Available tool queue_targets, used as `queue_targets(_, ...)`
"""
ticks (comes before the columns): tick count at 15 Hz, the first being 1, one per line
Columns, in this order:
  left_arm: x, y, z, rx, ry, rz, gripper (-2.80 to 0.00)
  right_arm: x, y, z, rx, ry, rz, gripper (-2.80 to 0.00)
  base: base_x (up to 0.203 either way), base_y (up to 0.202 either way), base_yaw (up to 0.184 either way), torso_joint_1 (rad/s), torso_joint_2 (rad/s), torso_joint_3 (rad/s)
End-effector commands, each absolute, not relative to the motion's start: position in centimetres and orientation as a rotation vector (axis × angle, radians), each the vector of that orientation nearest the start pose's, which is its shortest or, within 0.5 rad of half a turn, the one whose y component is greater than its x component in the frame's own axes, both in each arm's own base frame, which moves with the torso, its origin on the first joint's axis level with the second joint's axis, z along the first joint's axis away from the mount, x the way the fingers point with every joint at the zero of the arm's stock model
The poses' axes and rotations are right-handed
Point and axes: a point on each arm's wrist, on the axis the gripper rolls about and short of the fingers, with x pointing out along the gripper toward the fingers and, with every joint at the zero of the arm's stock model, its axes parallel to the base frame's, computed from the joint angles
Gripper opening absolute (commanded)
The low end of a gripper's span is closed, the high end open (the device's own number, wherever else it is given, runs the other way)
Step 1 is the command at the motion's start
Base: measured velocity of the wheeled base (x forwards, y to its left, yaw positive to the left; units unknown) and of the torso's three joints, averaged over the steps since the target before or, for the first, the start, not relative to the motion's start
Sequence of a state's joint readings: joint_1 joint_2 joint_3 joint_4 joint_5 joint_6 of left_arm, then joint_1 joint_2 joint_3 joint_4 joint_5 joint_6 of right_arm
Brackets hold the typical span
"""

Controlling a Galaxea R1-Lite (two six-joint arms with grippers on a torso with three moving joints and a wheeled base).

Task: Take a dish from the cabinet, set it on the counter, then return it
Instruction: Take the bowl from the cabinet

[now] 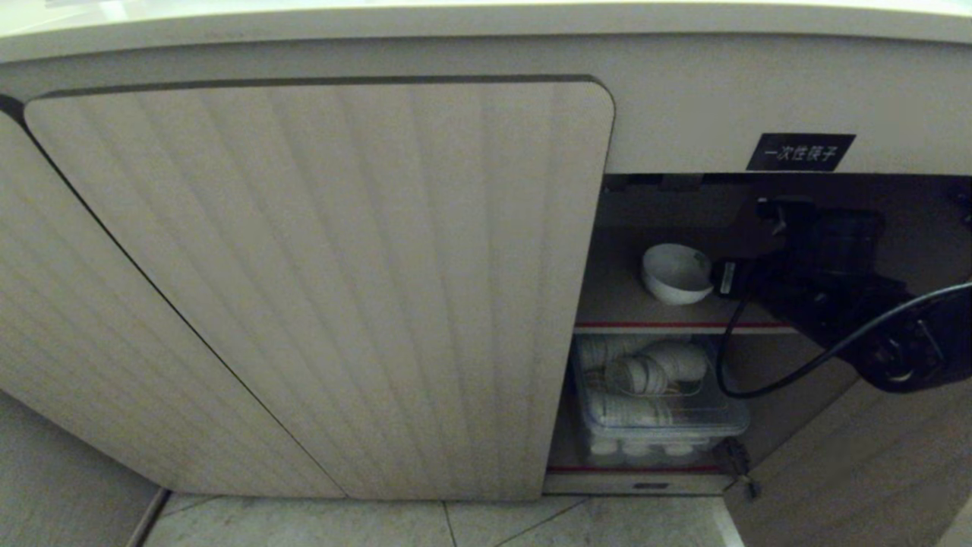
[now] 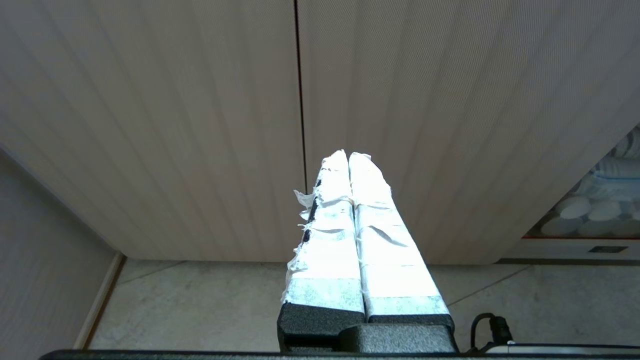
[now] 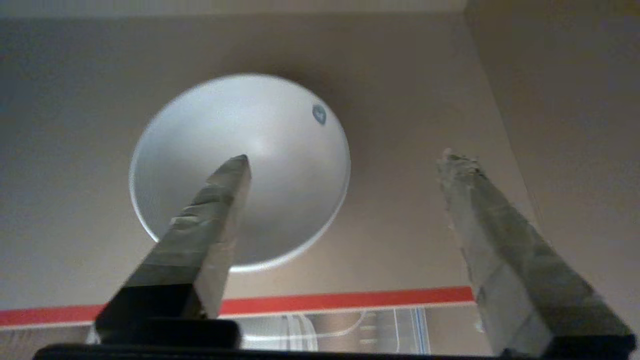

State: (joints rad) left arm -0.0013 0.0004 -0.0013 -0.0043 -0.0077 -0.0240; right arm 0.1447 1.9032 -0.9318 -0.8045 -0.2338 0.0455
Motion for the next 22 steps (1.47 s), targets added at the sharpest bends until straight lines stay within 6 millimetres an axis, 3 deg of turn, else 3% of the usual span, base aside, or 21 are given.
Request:
queue_targets(1, -2.3, 0.0, 7.6, -0.025, -0.006, -0.009, -2.8, 35.6, 4.7, 16.6, 0.015, 0.149, -0.092, 0.0, 0.0, 0.0, 0.0, 0.0, 0.0, 0.0)
queue_targets(22, -2.3, 0.0, 7.6, -0.025, -0.005, -0.009, -2.8, 38.0, 4.5, 17.3, 0.046, 0.236, -0.116, 0.0, 0.0, 0.0, 0.0, 0.0, 0.0, 0.0)
